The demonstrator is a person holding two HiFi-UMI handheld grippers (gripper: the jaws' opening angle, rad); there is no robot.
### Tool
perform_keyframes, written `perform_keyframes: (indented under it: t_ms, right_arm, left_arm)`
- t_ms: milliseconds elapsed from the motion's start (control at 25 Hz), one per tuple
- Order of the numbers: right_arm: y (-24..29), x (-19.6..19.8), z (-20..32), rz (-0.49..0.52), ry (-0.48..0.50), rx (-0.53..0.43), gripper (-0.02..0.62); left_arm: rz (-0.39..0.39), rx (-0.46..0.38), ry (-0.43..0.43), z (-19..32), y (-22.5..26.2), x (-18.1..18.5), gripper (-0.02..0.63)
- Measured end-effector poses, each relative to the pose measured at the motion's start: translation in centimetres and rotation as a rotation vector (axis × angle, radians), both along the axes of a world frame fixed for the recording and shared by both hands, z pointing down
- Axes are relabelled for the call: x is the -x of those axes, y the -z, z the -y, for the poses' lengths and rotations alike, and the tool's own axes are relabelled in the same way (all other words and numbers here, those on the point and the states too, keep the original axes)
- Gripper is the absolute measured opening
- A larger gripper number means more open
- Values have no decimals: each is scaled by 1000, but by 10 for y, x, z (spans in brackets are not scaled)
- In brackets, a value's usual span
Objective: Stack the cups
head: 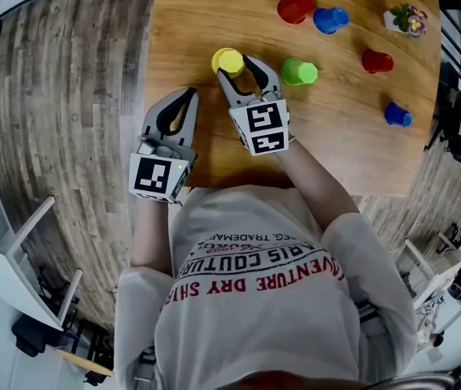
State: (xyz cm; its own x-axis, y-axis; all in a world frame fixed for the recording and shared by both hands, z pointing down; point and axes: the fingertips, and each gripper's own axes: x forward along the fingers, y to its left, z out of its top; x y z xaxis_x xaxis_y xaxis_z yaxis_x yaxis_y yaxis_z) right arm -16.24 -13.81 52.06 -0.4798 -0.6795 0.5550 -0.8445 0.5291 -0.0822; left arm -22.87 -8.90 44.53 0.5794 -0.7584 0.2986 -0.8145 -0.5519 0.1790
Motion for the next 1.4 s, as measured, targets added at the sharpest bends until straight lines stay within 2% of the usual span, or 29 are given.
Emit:
perform_keyframes:
  t_ms: [240, 600, 1000, 1400]
  right_arm:
    - [9, -6, -3, 20, -36, -11, 233]
    - [8, -51, -11, -9, -193, -38, 233]
    - [3, -82, -10, -29, -318, -40, 235]
    - [-1, -85, -7, -31, -368, -55, 235]
  left_arm:
    - [8, 0, -23, 0, 0, -5, 17]
    - [9, 11, -93, -4, -5, -31, 17]
    - [29, 23, -153, -10, -9, -50, 17]
    - [27, 40, -186, -16, -15, -57, 17]
